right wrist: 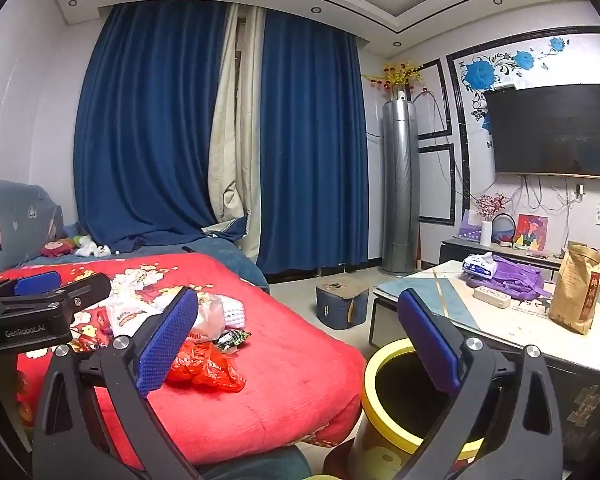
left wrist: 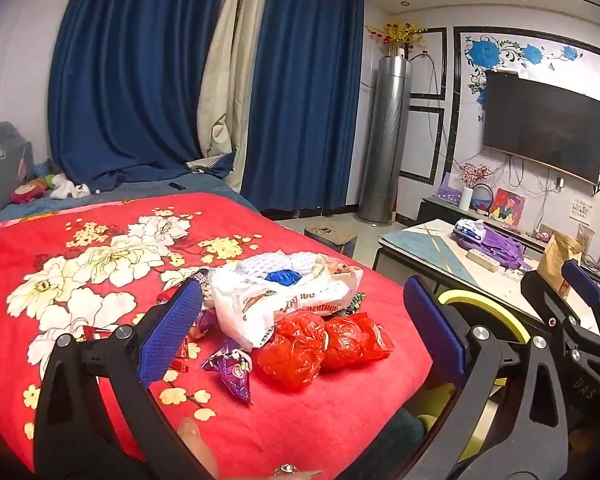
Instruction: Collect trash
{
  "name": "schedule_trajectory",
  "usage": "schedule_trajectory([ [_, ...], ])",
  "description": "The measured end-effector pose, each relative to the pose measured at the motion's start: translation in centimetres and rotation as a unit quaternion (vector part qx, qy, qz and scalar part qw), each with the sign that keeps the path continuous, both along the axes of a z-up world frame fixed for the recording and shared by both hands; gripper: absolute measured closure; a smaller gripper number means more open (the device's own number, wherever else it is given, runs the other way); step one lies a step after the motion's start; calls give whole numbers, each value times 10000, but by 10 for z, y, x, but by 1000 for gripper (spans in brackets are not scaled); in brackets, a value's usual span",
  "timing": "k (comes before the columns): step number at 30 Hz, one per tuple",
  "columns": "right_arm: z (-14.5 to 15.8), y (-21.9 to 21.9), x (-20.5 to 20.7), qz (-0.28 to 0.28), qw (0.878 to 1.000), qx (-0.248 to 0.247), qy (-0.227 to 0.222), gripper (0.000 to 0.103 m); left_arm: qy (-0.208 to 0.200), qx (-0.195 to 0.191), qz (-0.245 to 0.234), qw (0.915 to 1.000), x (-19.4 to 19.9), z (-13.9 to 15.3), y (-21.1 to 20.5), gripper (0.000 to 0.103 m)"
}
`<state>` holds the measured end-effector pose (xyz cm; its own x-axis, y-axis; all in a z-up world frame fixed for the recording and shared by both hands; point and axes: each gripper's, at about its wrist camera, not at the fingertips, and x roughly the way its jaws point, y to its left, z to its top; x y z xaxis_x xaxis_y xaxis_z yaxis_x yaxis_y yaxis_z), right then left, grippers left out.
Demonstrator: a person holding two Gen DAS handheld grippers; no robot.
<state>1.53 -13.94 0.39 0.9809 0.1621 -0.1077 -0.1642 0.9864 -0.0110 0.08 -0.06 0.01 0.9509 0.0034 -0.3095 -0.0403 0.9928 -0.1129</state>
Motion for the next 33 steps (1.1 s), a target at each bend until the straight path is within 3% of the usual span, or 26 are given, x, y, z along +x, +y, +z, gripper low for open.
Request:
schedule_trajectory([
  [33, 0, 0, 2, -83, 9999, 58, 51, 6, -43, 48, 8, 10000, -1, 10, -2, 11],
])
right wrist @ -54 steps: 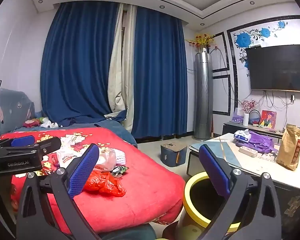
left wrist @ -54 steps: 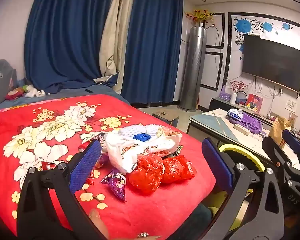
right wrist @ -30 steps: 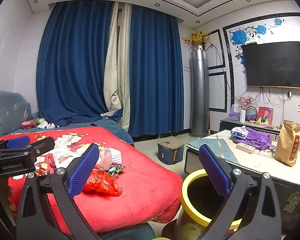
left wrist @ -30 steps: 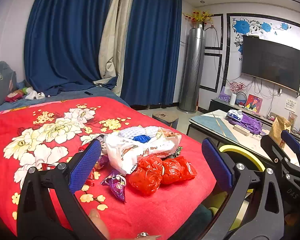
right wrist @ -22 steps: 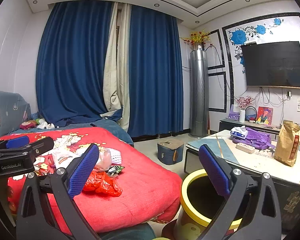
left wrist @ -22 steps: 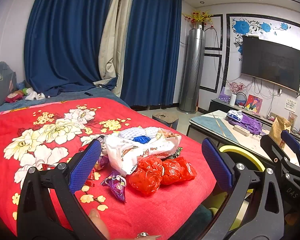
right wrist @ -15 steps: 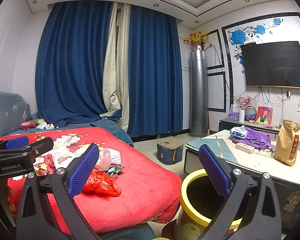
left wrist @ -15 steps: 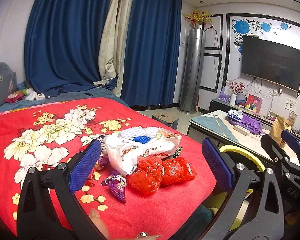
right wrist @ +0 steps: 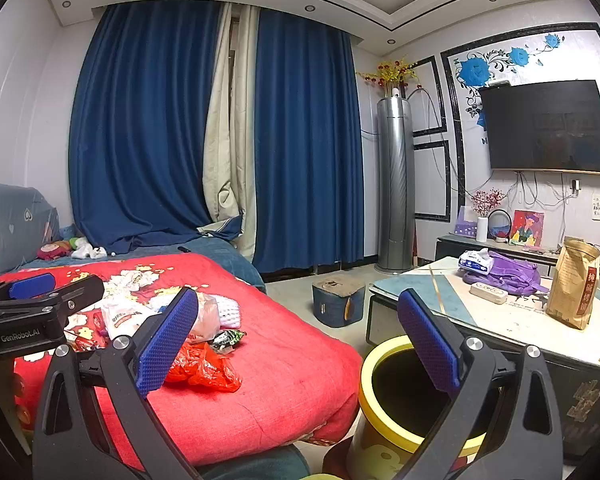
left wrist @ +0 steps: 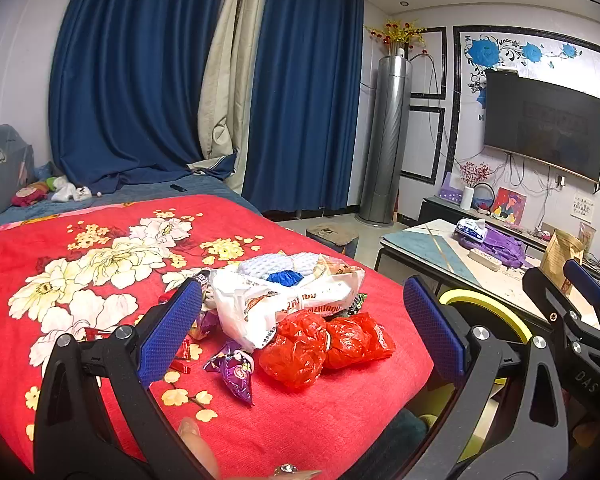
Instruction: Collect trash
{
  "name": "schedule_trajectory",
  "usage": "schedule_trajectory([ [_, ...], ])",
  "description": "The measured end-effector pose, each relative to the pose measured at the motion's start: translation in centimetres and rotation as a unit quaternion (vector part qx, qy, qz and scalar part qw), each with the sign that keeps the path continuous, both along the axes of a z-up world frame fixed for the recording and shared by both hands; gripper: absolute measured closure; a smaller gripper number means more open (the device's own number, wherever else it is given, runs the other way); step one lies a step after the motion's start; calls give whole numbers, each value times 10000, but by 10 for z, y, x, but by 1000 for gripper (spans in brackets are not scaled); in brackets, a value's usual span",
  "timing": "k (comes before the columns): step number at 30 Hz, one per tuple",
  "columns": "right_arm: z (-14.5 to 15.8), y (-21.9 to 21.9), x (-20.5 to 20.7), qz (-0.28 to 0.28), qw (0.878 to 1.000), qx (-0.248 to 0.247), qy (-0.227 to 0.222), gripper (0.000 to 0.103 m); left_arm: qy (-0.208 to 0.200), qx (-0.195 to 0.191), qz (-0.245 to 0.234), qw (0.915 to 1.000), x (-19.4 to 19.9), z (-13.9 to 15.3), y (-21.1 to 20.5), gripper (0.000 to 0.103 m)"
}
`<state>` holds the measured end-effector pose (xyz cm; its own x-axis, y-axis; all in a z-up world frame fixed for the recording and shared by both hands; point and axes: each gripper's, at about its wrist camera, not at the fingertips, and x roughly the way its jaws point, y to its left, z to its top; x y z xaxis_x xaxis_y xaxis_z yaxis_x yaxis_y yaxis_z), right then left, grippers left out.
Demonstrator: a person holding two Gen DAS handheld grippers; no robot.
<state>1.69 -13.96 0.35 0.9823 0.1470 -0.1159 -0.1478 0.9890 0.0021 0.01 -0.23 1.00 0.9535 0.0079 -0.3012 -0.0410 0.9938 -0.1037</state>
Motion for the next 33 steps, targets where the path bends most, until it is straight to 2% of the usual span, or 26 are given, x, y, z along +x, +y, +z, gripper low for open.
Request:
schedule_trajectory([
  [12, -1, 0, 5, 110, 9999, -12, 35, 6, 30, -33, 51, 10000, 4, -2, 9, 11],
  [21, 7, 21, 13, 685, 9975, -146, -25, 6, 60, -76, 295, 9995, 5, -6, 26, 11],
  [33, 4, 66, 47, 1409, 9881, -321, 529, 6, 204, -306, 955, 9947, 7, -10, 70, 11],
])
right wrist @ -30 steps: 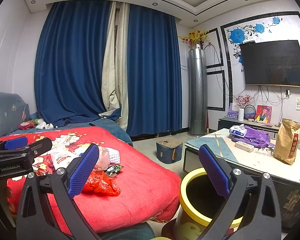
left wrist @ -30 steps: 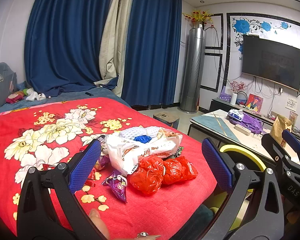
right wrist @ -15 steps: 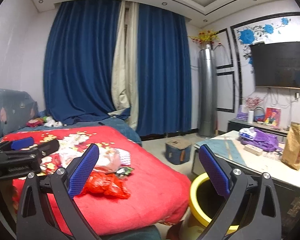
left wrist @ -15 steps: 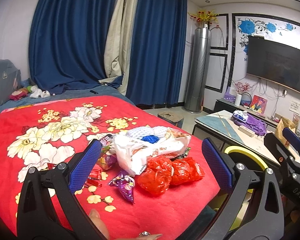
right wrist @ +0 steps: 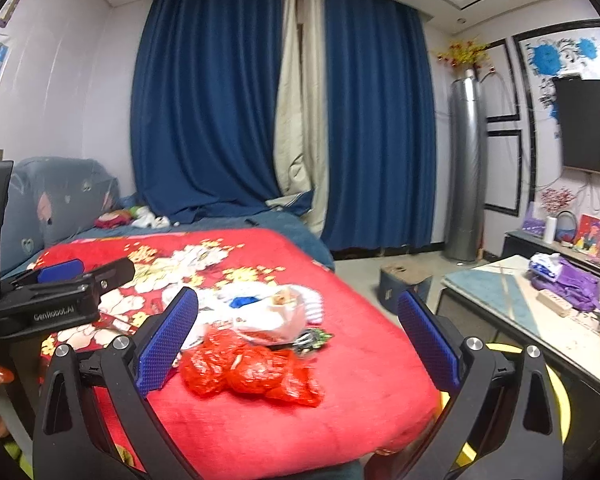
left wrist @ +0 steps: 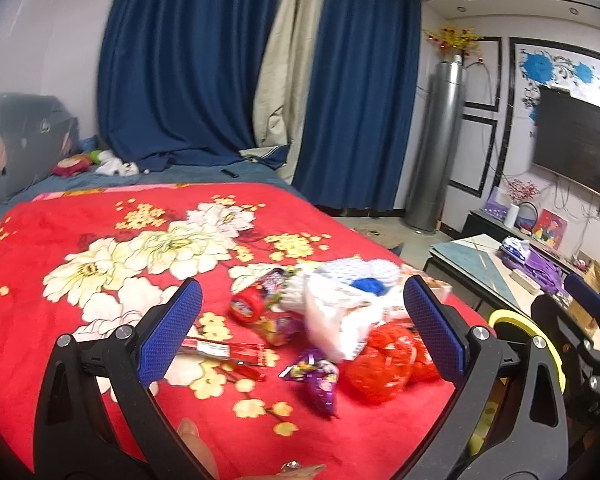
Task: Collect trash
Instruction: 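Grasp the white plastic bag with the right gripper and lift it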
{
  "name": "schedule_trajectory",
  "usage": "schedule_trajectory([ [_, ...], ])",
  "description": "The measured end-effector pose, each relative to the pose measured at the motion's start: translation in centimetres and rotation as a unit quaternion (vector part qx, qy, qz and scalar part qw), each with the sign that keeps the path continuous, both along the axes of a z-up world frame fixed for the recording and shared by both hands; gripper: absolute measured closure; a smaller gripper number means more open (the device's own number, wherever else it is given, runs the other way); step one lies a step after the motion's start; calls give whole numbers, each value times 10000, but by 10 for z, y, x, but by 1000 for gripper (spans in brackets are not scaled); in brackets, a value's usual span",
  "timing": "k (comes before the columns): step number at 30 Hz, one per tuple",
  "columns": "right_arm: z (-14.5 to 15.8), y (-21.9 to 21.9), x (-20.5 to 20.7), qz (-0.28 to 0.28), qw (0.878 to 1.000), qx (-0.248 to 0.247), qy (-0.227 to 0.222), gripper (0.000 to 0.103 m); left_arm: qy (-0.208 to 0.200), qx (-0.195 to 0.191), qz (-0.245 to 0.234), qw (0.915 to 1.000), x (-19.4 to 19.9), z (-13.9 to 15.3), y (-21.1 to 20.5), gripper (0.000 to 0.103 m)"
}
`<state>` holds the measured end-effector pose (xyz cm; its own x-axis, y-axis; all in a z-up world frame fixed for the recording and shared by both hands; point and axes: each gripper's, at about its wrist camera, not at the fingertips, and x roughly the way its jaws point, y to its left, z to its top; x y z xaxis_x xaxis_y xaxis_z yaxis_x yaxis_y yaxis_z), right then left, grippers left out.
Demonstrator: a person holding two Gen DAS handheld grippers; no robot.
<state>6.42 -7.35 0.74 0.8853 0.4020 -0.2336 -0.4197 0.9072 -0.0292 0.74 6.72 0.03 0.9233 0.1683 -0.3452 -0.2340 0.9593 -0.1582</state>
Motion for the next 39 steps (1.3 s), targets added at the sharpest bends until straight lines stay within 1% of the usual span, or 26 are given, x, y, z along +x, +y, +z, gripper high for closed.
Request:
schedule_trajectory([
  [3, -1, 12, 9, 165, 9997, -74, 147, 6, 70, -28, 241, 9997, 0, -2, 13, 11],
  [6, -2, 22, 19, 243, 9993, -94, 278, 6, 267, -106, 478, 9984, 4, -7, 27, 11],
  [7, -1, 25, 22, 241, 9992, -103, 307, 6, 394, -151, 561, 9975, 5, -10, 33, 11],
  [11, 1, 34, 41, 208, 9985, -119, 489, 6, 632, -333, 715, 9949, 9, -18, 53, 11],
  [15, 0, 45, 61, 203, 9971, -183, 712, 6, 891, -584, 979, 9895, 10, -30, 75, 11],
  [19, -5, 49, 77, 173, 9945, -321, 980, 6, 1198, -834, 1236, 9815, 14, -45, 97, 11],
  [22, -12, 50, 90, 77, 9921, -317, 1209, 6, 1336, -1148, 1218, 9768, 17, -56, 110, 11],
  [24, -16, 48, 98, 63, 9900, -204, 1396, 6, 1403, -1251, 1203, 9748, 21, -62, 113, 11],
  [26, -19, 45, 104, 67, 9883, -134, 1516, 9, 1500, -1353, 1146, 9727, 26, -68, 116, 11],
  [28, -20, 43, 110, 73, 9864, -46, 1640, 21, 1536, -1461, 1073, 9714, 29, -73, 119, 11],
  [29, -21, 42, 115, 70, 9847, 2, 1741, 23, 1557, -1526, 1023, 9706, 31, -75, 120, 11],
  [30, -23, 41, 119, 79, 9829, 47, 1836, 29, 1567, -1592, 968, 9699, 33, -78, 122, 13],
  [31, -24, 41, 122, 75, 9817, 67, 1903, 34, 1590, -1664, 926, 9688, 35, -81, 123, 22],
  [32, -27, 40, 126, 65, 9796, 92, 2006, 35, 1643, -1746, 902, 9666, 36, -84, 125, 25],
  [33, -29, 40, 129, 74, 9779, 135, 2086, 40, 1680, -1813, 903, 9648, 37, -86, 127, 30],
  [35, -33, 37, 136, 94, 9740, 250, 2249, 48, 1643, -1890, 882, 9641, 35, -88, 129, 40],
  [37, -36, 35, 139, 138, 9707, 326, 2377, 63, 1618, -1925, 840, 9642, 34, -88, 128, 54],
  [38, -38, 34, 140, 197, 9684, 394, 2454, 68, 1615, -1940, 816, 9642, 33, -87, 128, 59],
  [39, -39, 33, 140, 205, 9675, 423, 2483, 75, 1616, -1948, 812, 9640, 33, -88, 128, 69],
])
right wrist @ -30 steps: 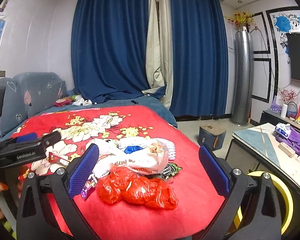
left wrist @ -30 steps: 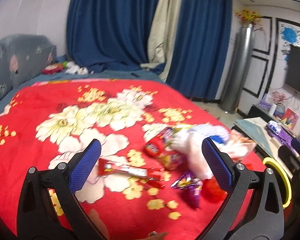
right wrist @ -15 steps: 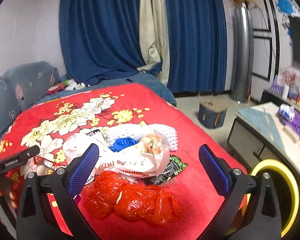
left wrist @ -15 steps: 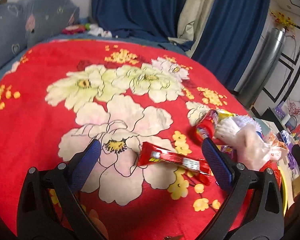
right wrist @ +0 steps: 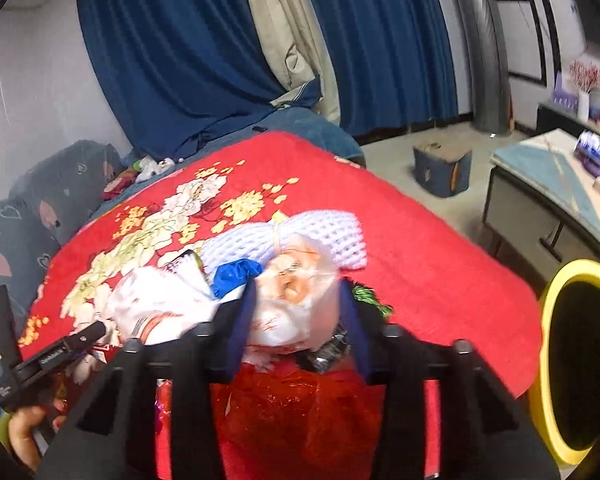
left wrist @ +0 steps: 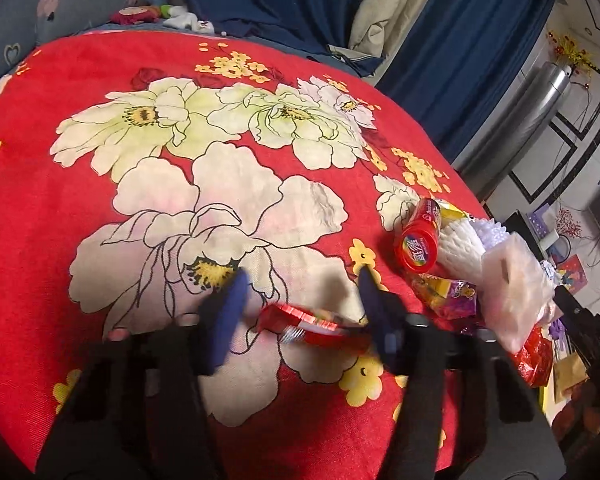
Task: Collect trash
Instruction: 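Grasp the white plastic bag with the right gripper and lift it, then carry the white bag over the yellow bin and open the right gripper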
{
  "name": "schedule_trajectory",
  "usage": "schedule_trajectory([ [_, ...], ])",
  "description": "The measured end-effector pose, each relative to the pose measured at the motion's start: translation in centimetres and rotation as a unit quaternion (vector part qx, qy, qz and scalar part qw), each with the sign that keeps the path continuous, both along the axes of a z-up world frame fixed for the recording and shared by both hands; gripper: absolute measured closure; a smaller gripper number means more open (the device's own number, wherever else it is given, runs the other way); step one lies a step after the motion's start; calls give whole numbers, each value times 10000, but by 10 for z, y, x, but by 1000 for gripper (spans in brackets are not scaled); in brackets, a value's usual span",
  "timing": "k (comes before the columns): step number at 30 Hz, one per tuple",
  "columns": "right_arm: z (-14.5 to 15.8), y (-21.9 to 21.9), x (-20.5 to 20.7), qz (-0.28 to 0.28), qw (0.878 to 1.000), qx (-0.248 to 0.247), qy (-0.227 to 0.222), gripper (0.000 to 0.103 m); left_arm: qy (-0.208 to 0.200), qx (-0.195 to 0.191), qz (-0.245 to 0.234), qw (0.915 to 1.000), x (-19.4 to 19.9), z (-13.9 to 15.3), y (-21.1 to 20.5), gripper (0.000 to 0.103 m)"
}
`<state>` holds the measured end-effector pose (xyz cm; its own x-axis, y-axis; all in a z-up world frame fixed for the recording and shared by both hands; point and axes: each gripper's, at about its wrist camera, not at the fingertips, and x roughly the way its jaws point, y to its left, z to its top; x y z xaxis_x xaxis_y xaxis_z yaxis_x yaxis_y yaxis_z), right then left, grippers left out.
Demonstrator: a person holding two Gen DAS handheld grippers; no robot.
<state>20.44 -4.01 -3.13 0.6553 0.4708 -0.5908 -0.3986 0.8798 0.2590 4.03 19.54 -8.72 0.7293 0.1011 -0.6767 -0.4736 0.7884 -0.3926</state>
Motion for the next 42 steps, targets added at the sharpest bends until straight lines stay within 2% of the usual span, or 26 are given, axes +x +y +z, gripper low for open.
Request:
schedule_trajectory([
  [1, 0, 0, -1, 24, 10000, 31, -1, 80, -1, -3, 7, 10000, -1, 0, 0, 78],
  [3, 2, 0, -3, 40, 10000, 11, -63, 84, -22, -35, 3, 10000, -2, 0, 0, 82],
  [4, 3, 0, -6, 67, 9999, 33, -104, 86, -36, -43, -12, 10000, -2, 0, 0, 87],
  [10, 8, -4, -11, 46, 9996, 169, -239, 87, -284, -38, -160, 9995, -6, 7, -1, 95],
  [16, 22, -12, -17, -14, 9980, 395, -488, 88, -710, 349, -221, 9966, -14, 31, -6, 98],
  [25, 41, -31, -24, -135, 9942, 621, -866, 90, -1368, 1002, -357, 9849, -13, 84, -24, 98],
  [34, 54, -68, -25, -485, 9914, 725, -973, 91, -1633, 1150, -834, 9763, 16, 111, -67, 98],
  [42, 62, -99, -25, -775, 9887, 666, -1093, 91, -1771, 1229, -1260, 9683, 41, 121, -110, 98],
])
